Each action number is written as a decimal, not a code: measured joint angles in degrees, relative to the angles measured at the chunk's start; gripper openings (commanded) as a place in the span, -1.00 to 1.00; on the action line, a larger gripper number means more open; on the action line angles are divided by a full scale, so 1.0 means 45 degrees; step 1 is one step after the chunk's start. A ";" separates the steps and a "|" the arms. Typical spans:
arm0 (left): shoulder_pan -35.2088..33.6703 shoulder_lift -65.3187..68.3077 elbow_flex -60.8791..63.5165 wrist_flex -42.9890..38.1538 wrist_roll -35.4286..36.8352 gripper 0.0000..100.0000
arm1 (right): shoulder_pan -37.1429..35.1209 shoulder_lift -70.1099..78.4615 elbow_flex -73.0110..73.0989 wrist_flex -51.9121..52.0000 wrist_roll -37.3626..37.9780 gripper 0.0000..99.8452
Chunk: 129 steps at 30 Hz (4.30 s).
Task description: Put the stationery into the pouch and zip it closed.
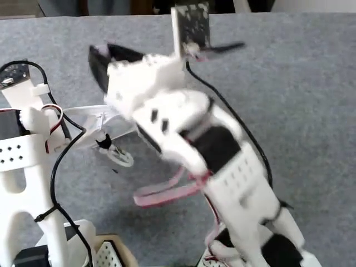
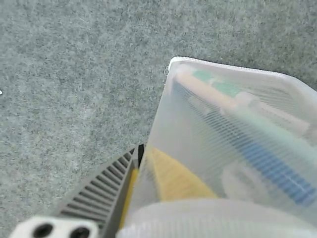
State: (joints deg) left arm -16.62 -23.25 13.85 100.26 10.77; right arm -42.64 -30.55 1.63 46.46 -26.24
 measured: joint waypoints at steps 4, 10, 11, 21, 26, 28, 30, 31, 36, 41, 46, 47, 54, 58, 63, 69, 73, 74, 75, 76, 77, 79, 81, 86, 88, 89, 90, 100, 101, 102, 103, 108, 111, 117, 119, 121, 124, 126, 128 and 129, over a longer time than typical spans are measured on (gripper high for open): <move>0.0449 0.0176 -0.0527 0.0020 -0.0254 -0.94 | -0.0137 -0.1817 0.1856 0.0176 0.0117 -0.98; 0.1407 0.0469 -0.1153 0.0098 -0.2110 -0.94 | -0.0254 -0.3868 0.5040 -0.0410 0.0996 -0.98; 0.1485 0.0488 -0.1250 0.0098 -0.2520 -0.94 | -0.0234 -0.4239 0.5509 -0.0821 0.1035 -0.98; 0.1778 0.1035 -0.2266 0.0117 -0.3985 -0.94 | -0.1016 -0.5509 0.8244 -0.1465 0.4317 -0.98; 0.1797 0.1074 -0.2344 0.0117 -0.4005 -0.94 | -0.2286 -0.5783 0.8205 0.0137 0.6369 -0.98; 0.1817 0.1074 -0.2364 0.0117 -0.4083 -0.94 | -0.2716 -0.5802 0.7912 0.0957 0.7150 -0.98; 0.1817 0.1074 -0.2364 0.0117 -0.4024 -0.94 | -0.3009 -0.5783 0.7834 0.1270 0.7619 -0.98; 0.1817 0.1074 -0.2364 0.0117 -0.4024 -0.94 | -0.3048 -0.5705 0.7834 0.1250 0.7697 -0.98; 0.1817 0.1114 -0.2383 0.0117 -0.4063 -0.94 | -0.3009 -0.5626 0.7873 -0.0860 0.7814 -0.98; 0.1817 0.1114 -0.2383 0.0117 -0.4063 -0.94 | -0.3009 -0.5626 0.7971 -0.3497 0.7912 -0.98; 0.2266 0.1133 -0.2403 0.0117 -0.4063 -0.94 | -0.2286 -0.5626 0.9455 -0.6291 0.7951 -0.98; 0.2305 0.1133 -0.2325 0.0117 -0.4063 -0.94 | -0.2188 -0.5626 0.9866 -0.6838 0.7951 -0.98; 0.2325 0.1094 -0.2012 -0.0137 -0.4063 -0.94 | -0.2071 -0.5841 1.1702 -0.9123 0.7951 -0.98; 0.2344 0.1094 -0.1993 -0.0137 -0.4063 -0.94 | -0.2051 -0.6349 1.2855 -0.9924 0.7932 -0.98; 0.2344 0.1094 -0.1993 -0.0137 -0.4063 -0.94 | -0.1641 -0.6584 1.3343 -1.0139 0.7893 -0.98; 0.2344 0.1094 -0.1915 -0.0352 -0.4063 -0.94 | -0.1446 -0.6603 1.3460 -1.0081 0.7893 -0.97; 0.2344 0.1094 -0.1836 -0.0410 -0.4063 -0.94 | -0.1192 -0.6447 1.3480 -0.8557 0.7893 -0.96; 0.2344 0.1094 -0.1836 -0.0449 -0.4063 -0.94 | -0.1153 -0.6564 1.3245 -0.7912 0.7912 -0.92; 0.2344 0.1094 -0.1836 -0.0469 -0.4063 -0.94 | -0.1133 -0.6525 1.2972 -0.7306 0.7893 -0.85; 0.2344 0.1094 -0.1817 -0.0469 -0.4063 -0.94 | -0.1133 -0.6486 1.2659 -0.6720 0.7893 -0.77; 0.2344 0.1094 -0.1817 -0.0469 -0.4063 -0.94 | -0.1133 -0.6525 1.2425 -0.6115 0.7893 -0.69; 0.2344 0.1094 -0.1817 -0.0469 -0.4063 -0.94 | -0.1133 -0.6603 1.2112 -0.5255 0.7893 -0.54; 0.2344 0.1094 -0.1817 -0.0469 -0.4063 -0.94 | -0.1133 -0.6603 1.1956 -0.4982 0.7893 -0.44; 0.2344 0.1094 -0.1817 -0.0469 -0.4063 -0.94 | -0.1133 -0.6603 1.1858 -0.4786 0.7893 -0.43; 0.2344 0.1094 -0.1817 -0.0469 -0.4063 -0.94 | -0.1133 -0.6603 1.1741 -0.4650 0.7893 -0.43; 0.2344 0.1094 -0.1817 -0.0469 -0.4063 -0.94 | -0.1133 -0.6603 1.1663 -0.4532 0.7893 -0.42; 0.2344 0.1094 -0.1817 -0.0469 -0.4063 -0.94 | -0.1133 -0.6584 1.1526 -0.4357 0.7893 -0.42; 0.2344 0.1074 -0.1680 -0.0684 -0.4063 -0.94 | -0.2325 -0.6486 0.9123 -0.1250 0.7912 -0.43; 0.2344 0.1074 -0.1582 -0.0762 -0.4063 -0.94 | -0.2403 -0.6486 0.9045 -0.1211 0.7912 -0.43; 0.2344 0.1074 -0.1485 -0.0860 -0.4063 -0.94 | -0.2462 -0.6486 0.8987 -0.1192 0.7912 -0.43; 0.2344 0.1074 -0.1387 -0.0938 -0.4063 -0.94 | -0.2462 -0.6486 0.8967 -0.1192 0.7912 -0.43; 0.2344 0.1055 -0.1289 -0.1055 -0.4063 -0.94 | -0.2462 -0.6466 0.8576 -0.0957 0.7912 -0.43; 0.2344 0.1055 -0.1289 -0.1055 -0.4063 -0.94 | -0.1621 -0.6466 0.7834 -0.0156 0.7912 -0.43; 0.2344 0.1055 -0.1289 -0.1055 -0.4063 -0.94 | 0.1407 -0.6466 0.7287 0.2637 0.7912 -0.43; 0.2344 0.1055 -0.1289 -0.1055 -0.4063 -0.94 | 0.2247 -0.6466 0.7287 0.3634 0.7912 -0.43; 0.2344 0.1055 -0.1289 -0.1055 -0.4063 -0.94 | 0.2969 -0.6466 0.7365 0.4552 0.7932 -0.43; 0.2344 0.1055 -0.1289 -0.1055 -0.4063 -0.94 | 0.4005 -0.6466 0.7424 0.5822 0.7912 -0.43; 0.2344 0.1055 -0.1289 -0.1055 -0.4063 -0.94 | 0.4689 -0.6466 0.7658 0.6584 0.7990 -0.43; 0.2344 0.1055 -0.1289 -0.1055 -0.4063 -0.94 | 0.5372 -0.6466 0.7912 0.7385 0.8518 -0.45; 0.2344 0.1055 -0.1289 -0.1055 -0.4063 -0.94 | 0.5587 -0.6466 0.8049 0.7853 0.9006 -0.50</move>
State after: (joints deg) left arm -6.07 -18.51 8.04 95.52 -7.52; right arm -17.49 -59.65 37.85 81.80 14.29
